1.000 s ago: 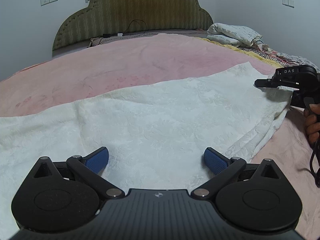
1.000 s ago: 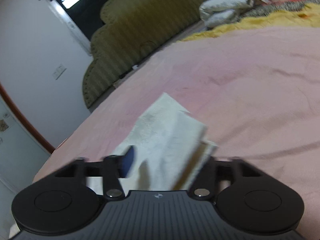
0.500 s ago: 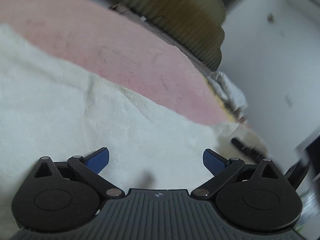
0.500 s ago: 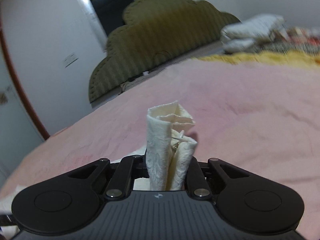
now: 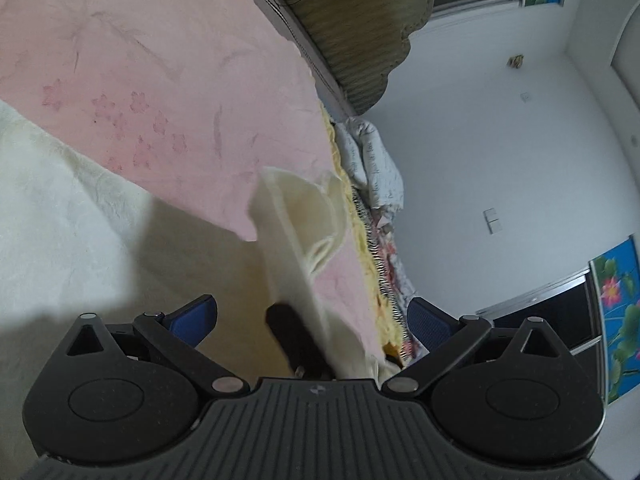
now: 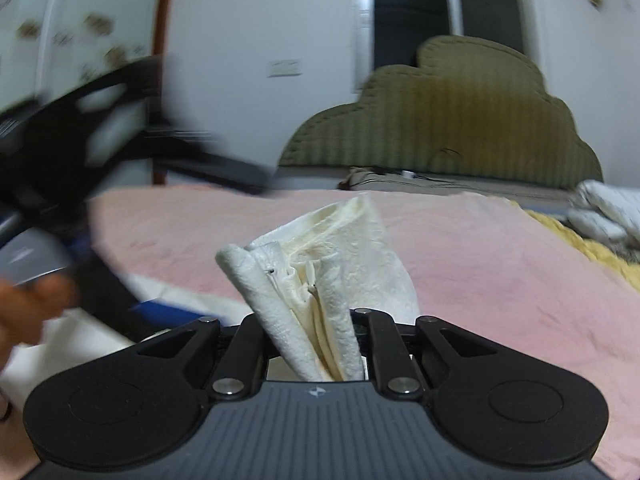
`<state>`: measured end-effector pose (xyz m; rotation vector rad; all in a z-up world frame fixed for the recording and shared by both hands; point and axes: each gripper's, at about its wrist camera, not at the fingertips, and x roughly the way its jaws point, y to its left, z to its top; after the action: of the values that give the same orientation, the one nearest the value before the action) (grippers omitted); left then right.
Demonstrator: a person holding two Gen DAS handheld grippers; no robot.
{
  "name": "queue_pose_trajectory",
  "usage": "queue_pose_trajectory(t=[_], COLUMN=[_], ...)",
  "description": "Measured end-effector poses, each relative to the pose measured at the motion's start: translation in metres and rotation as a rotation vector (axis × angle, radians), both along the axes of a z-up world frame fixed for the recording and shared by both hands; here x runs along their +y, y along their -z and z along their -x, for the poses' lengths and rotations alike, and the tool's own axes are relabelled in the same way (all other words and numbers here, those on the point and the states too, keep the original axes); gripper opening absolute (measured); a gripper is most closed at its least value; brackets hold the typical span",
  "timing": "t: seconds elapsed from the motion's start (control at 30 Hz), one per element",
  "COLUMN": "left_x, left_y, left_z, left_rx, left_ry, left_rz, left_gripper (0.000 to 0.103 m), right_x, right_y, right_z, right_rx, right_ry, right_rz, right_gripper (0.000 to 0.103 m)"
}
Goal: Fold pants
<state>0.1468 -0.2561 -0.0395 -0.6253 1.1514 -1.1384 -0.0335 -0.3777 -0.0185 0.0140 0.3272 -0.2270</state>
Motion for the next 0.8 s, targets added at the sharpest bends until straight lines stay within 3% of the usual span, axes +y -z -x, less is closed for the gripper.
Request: queue_pose_trajectory(t=[0.1, 0.17, 0.23, 0.27, 0.53, 0.63, 0.7, 0.8], left_x=[-0.001, 0.009, 0.021, 0.027, 0.096, 0.115, 0.129, 0.140], left_y=[0.001, -0.004, -0.009, -0.013, -0.040, -0.032, -0.024, -0.013], left_z=[-0.004, -0.011, -0.014, -0.015, -0.013, -0.015, -0.019, -0.026], left_rx=[-0.066, -0.154, -0.215, -0.246, -0.576, -0.614, -0.613, -0.603], left_ry=[-0.072, -0.105, -0.121, -0.121, -0.236, -0.281, -0.296, -0.309], left_rz=[-0.087, -0.132, -0.187, -0.209, -0.477, -0.568, -0.580, -0.589], left_gripper=[0.092, 0.053, 0.024, 0.016, 0.014, 0.014, 0.014, 0.028], right_x=[0.023, 0.038, 0.050, 0.057, 0.119, 0.142, 0.158, 0.176], right_y=[0.003, 0.002, 0.001, 0.000, -0.001, 0.005, 0.009, 0.019], right_z=[-0.004, -0.007, -0.012, -0.016, -0.056, -0.071, -0.082, -0.092], right_rx=[0.022, 0.031, 0.039, 0.039, 0.048, 0.061, 0.081, 0.107], right_ry=[-0.060, -0.092, -0.124, -0.141, -0.344, -0.406, -0.434, -0.448], right_rz=[0.088, 0.143, 0.164, 0.171, 0.173, 0.171, 0.181, 0.211], right_gripper=[0.012, 0.012, 0.012, 0.012, 0.012, 0.012, 0.012, 0.013])
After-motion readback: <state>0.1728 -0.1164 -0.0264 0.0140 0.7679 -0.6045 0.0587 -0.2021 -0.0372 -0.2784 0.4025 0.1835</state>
